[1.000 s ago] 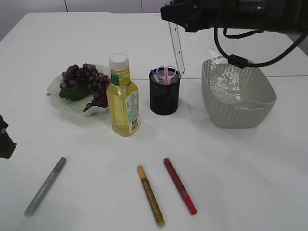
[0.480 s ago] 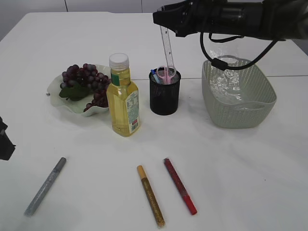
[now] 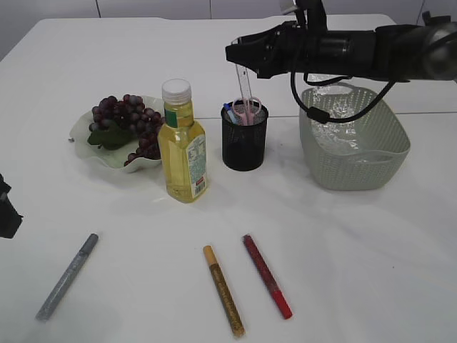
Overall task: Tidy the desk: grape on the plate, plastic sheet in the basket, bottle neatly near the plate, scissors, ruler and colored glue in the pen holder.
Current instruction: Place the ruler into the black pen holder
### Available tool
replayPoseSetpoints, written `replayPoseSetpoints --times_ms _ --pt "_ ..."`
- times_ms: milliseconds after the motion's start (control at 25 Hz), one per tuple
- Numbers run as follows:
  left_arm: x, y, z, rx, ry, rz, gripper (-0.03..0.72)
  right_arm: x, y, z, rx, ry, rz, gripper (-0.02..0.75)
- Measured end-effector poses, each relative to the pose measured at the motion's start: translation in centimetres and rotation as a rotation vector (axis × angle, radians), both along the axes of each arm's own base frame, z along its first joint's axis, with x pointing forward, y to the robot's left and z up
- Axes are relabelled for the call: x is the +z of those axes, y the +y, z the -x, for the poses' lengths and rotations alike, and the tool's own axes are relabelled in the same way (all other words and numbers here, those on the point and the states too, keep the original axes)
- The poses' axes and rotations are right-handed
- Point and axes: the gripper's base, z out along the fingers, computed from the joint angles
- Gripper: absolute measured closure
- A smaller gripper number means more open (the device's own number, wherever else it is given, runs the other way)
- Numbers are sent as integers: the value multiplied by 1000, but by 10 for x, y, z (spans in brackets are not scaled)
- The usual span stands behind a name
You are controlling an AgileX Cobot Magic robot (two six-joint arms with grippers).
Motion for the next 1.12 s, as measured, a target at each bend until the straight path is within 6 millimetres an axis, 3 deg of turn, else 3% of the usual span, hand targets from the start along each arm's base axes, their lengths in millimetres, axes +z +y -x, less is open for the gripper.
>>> replayPoseSetpoints --times_ms 160,320,640,840,960,1120 --pt "0 0 0 0 2 -1 255 -17 0 -4 -11 35 8 470" --pt "0 0 0 0 5 -1 255 -21 -1 -6 -35 57 11 462" --pt "0 0 1 -1 7 -2 255 -22 -2 -7 -54 99 -9 305" --pt "0 0 1 -1 7 -2 255 -22 -2 -7 -66 153 -43 287" --pt "0 0 1 -1 7 -2 255 -11 -5 -6 -109 213 -56 286" --pt "0 0 1 -1 11 -3 255 25 -9 10 -123 313 48 286"
